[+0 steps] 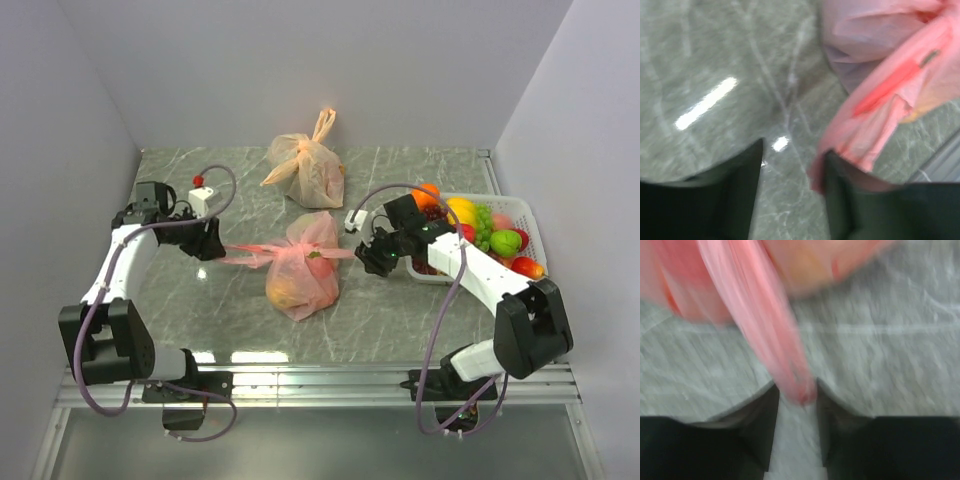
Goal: Place the fake fruits into the plastic bag and tie a complex knot
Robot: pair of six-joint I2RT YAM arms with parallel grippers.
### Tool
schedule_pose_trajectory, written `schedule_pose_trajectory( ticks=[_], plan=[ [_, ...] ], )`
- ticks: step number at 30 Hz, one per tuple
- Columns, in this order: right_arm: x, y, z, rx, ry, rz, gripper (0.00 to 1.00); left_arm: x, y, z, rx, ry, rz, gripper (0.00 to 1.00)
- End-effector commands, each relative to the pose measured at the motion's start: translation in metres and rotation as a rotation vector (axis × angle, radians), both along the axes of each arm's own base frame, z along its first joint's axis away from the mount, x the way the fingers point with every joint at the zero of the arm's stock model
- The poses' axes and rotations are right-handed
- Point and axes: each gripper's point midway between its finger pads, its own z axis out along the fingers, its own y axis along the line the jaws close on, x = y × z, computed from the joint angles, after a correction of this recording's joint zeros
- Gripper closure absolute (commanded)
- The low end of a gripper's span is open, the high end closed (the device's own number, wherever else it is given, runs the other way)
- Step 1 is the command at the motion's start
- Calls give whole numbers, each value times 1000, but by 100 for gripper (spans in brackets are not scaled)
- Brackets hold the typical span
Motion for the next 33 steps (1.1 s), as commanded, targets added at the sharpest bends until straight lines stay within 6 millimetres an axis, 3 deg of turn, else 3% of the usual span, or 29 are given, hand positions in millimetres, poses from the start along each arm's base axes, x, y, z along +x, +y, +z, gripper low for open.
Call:
schedule_pose_trajectory(
  ticks=[1, 2, 3, 4, 5, 6, 8, 12, 16, 19, 20, 22, 23, 24, 25, 26, 33],
  plan=[
    [-1, -25, 16, -75, 40, -142, 45, 20, 21, 35, 54, -144, 103, 41],
    [-3, -25, 27, -59, 34, -151, 39, 22, 21, 42, 45, -166, 119, 31],
    [0, -22, 42, -33, 14, -159, 26, 26, 21, 53, 36, -192, 131, 16],
    [-2, -18, 53, -3, 15, -167, 18, 26, 18, 65, 18, -211, 149, 13],
    [-6, -19, 68, 18, 0, -175, 16, 26, 18, 74, 7, -224, 167, 1],
    [-5, -18, 85, 47, -26, -186, 6, 31, 20, 90, 5, -256, 192, 1],
    [-12, -17, 117, 114, -53, -211, 4, 32, 20, 111, -25, -272, 257, 1],
    [-15, -24, 157, 226, -69, -308, 0, 43, 31, 163, -116, -298, 490, 1],
    [-2, -46, 170, 326, 7, -521, 0, 32, 11, 179, -185, -291, 396, 1],
    [-5, -50, 157, 342, 101, -596, 0, 29, 8, 164, -206, -236, 428, 1],
    [-10, -48, 147, 351, 129, -607, 0, 29, 12, 147, -176, -207, 465, 1],
    [-7, -45, 141, 425, 144, -681, 0, 23, 13, 131, -134, -195, 465, 1],
    [-18, -44, 126, 433, 162, -676, 0, 23, 17, 125, -98, -209, 486, 1],
    [-21, -42, 122, 456, 170, -688, 0, 17, 13, 107, -67, -190, 469, 1],
    [-24, -40, 119, 474, 170, -680, 0, 12, 12, 106, -37, -221, 454, 1],
    [-28, -41, 111, 483, 159, -674, 0, 6, 7, 91, -12, -208, 429, 1],
    [-39, -47, 91, 445, 147, -666, 0, -11, -9, 69, 0, -181, 382, 1]
  ],
)
